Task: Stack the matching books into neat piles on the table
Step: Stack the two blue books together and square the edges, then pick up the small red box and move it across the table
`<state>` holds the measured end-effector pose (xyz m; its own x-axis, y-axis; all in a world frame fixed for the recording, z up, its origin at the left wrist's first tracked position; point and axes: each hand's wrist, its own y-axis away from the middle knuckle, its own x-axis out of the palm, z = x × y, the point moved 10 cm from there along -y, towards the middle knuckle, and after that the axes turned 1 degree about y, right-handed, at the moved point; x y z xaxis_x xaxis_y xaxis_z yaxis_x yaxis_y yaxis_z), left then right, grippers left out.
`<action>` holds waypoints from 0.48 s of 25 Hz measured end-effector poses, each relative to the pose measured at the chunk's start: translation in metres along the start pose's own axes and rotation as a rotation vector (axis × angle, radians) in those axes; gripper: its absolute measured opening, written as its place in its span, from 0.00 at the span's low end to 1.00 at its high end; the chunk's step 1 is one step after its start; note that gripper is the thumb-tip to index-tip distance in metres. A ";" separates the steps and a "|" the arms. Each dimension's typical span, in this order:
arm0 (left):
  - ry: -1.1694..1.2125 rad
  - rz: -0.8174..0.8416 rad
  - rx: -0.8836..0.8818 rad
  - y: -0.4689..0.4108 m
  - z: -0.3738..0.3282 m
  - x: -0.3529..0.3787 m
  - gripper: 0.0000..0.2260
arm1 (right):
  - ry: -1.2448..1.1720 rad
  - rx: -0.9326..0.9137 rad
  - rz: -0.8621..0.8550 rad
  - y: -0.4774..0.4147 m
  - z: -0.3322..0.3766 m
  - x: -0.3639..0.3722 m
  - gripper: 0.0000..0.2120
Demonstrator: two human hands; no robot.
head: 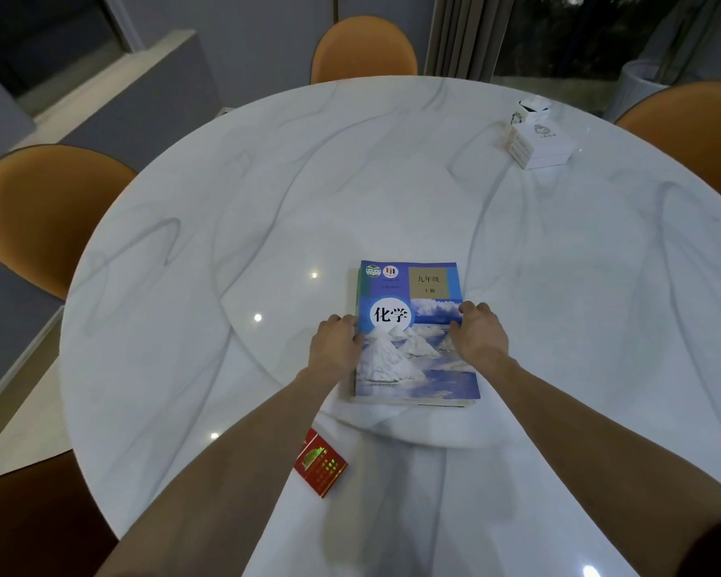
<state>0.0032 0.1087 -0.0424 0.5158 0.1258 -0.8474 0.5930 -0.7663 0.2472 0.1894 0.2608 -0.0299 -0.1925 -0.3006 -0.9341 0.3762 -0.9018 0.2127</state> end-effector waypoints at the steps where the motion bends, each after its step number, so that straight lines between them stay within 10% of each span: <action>1: -0.032 -0.006 0.031 0.004 -0.001 -0.004 0.15 | 0.028 -0.032 0.002 0.005 0.007 -0.002 0.17; 12: -0.273 -0.099 0.135 0.078 0.032 -0.022 0.19 | 0.390 -0.509 -0.022 0.094 0.101 0.016 0.16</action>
<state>0.0187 0.0261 -0.0196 0.2636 0.0446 -0.9636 0.5350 -0.8380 0.1076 0.1300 0.1394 0.0042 0.1027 -0.0626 -0.9927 0.7774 -0.6176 0.1193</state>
